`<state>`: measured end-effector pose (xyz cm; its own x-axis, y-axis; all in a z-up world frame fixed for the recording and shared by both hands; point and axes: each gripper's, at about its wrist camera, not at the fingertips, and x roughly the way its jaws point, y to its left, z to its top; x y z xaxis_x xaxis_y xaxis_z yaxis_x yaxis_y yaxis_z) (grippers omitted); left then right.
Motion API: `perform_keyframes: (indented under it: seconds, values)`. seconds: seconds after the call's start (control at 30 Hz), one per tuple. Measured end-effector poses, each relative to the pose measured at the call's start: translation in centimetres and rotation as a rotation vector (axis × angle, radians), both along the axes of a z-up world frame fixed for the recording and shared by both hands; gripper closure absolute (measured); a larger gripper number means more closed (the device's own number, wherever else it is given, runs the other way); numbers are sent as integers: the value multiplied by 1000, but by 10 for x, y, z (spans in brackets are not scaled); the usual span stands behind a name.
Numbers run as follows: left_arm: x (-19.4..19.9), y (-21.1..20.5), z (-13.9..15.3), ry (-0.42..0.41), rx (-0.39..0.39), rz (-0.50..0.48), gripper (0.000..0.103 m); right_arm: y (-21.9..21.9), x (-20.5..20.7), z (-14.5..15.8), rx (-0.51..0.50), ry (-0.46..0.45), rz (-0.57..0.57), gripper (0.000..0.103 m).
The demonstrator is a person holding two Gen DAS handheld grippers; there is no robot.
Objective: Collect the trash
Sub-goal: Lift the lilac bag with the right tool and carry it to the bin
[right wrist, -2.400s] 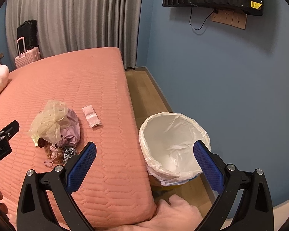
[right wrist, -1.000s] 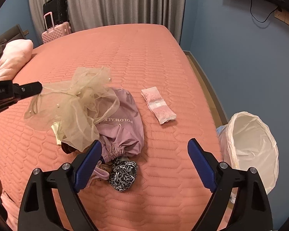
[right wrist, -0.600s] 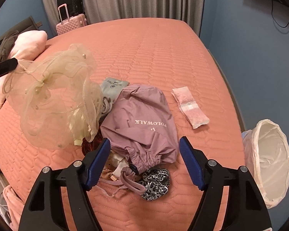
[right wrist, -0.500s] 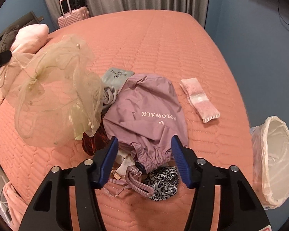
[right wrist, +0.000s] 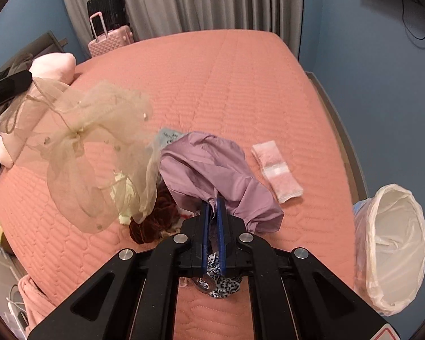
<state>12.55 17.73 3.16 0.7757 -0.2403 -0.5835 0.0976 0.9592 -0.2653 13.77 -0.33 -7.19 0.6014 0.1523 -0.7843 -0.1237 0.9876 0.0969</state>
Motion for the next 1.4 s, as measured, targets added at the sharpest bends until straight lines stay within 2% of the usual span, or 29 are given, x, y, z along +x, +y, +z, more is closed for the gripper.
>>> perform_keyframes:
  seconds: [0.2, 0.33, 0.47, 0.63, 0.83, 0.87, 0.9, 0.93, 0.97, 1.0, 1.03, 1.27, 1.4]
  values:
    - [-2, -43, 47, -98, 15, -87, 102, -42, -13, 61, 38, -112, -61, 98]
    - [-5, -69, 64, -130, 16, -146, 101, -70, -28, 96, 46, -166, -109, 98]
    - [-10, -76, 57, -114, -2, -161, 100, -92, -47, 112, 45, -197, -142, 98]
    - [-14, -82, 43, -56, 7, -170, 101, -116, -61, 121, 47, -215, -200, 98]
    - [-18, -98, 47, -61, 26, -229, 100, -143, -73, 126, 51, -228, -260, 98]
    - [-16, -101, 42, -41, 37, -238, 92, -146, -75, 125, 50, -224, -265, 98]
    - [-15, -104, 36, -25, 51, -241, 70, -147, -77, 123, 52, -220, -269, 98]
    - [-15, -106, 29, -12, 65, -228, 53, -150, -80, 122, 55, -215, -272, 98]
    - [-17, -105, 19, -9, 74, -203, 24, -150, -82, 120, 56, -210, -274, 98]
    - [-20, -106, 10, -16, 77, -178, 18, -151, -82, 117, 55, -207, -275, 98]
    - [-22, -105, -1, -11, 80, -169, 18, -152, -83, 114, 52, -202, -278, 98]
    - [-5, -108, -90, 198, 127, -114, 18, -150, -78, 85, 81, -145, -287, 98]
    - [6, -108, -125, 261, 141, -85, 20, -147, -74, 68, 86, -115, -285, 98]
